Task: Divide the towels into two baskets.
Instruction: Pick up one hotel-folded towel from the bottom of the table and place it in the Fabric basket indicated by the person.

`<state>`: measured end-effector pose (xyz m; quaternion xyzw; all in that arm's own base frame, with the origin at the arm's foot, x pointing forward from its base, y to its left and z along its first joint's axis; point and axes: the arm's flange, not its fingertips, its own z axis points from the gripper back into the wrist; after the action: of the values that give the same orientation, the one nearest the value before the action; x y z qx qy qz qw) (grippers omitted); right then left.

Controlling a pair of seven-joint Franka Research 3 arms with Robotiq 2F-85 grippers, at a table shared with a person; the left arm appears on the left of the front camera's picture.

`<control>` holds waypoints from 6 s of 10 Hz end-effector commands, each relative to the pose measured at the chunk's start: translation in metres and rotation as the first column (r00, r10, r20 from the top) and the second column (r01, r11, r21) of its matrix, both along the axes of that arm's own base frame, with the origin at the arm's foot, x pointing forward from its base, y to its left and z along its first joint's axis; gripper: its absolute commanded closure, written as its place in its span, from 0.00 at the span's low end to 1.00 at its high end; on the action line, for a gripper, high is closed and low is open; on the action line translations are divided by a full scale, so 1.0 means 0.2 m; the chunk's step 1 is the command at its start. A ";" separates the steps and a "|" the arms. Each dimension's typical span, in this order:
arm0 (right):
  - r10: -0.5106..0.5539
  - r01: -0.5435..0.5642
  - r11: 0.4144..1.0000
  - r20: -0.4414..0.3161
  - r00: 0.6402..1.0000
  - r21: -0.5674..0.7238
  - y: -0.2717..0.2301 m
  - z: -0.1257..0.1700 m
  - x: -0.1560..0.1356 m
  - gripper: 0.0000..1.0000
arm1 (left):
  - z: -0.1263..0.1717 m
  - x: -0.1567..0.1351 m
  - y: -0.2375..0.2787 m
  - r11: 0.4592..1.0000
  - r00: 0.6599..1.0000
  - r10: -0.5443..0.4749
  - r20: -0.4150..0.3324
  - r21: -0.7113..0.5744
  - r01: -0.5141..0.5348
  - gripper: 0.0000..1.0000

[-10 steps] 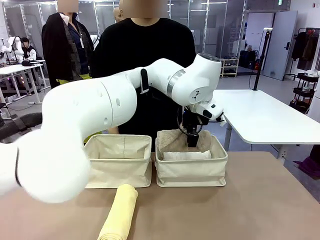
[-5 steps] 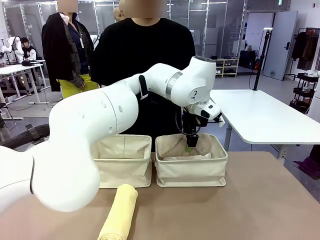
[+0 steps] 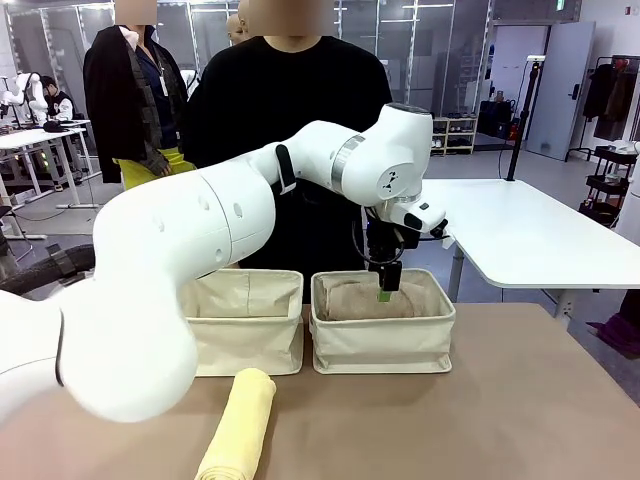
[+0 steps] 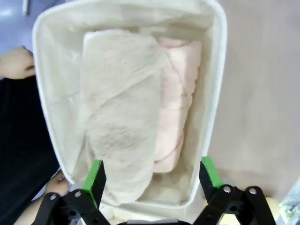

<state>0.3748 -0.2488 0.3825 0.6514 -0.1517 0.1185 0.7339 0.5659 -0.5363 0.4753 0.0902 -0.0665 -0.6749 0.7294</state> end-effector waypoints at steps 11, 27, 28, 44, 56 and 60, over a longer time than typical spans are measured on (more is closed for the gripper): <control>-0.005 0.005 1.000 0.007 1.000 0.001 0.01 0.01 -0.01 0.00 | 0.44 -0.57 0.65 0.877 0.897 0.376 0.234 0.221 -0.426 0.00; -0.005 0.005 1.000 0.007 1.000 0.001 0.01 0.01 -0.01 0.00 | 0.49 -0.92 1.92 0.576 0.636 0.747 -0.191 -0.290 -0.764 0.00; -0.005 0.005 1.000 0.007 1.000 0.001 0.01 0.01 -0.01 0.00 | 0.46 -0.94 1.94 0.572 0.640 0.741 -0.204 -0.309 -0.760 0.00; -0.005 0.005 1.000 0.007 1.000 0.001 0.01 0.01 -0.01 0.00 | 0.76 -1.12 3.08 0.118 0.281 0.490 -0.825 -0.257 -0.959 0.00; -0.005 0.005 1.000 0.007 1.000 0.001 0.01 0.01 -0.01 0.00 | 0.21 -0.98 4.16 0.020 0.291 -0.071 -0.954 -0.293 -0.956 0.00; -0.005 0.005 1.000 0.007 1.000 0.001 0.01 0.01 -0.01 0.00 | 0.11 -0.92 3.91 0.038 0.272 -0.032 -0.962 -0.273 -0.961 0.00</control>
<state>0.3746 -0.2492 0.3826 0.6514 -0.1521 0.1182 0.7339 0.3835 0.2429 0.4966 -0.6299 -0.0527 -0.0896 0.7697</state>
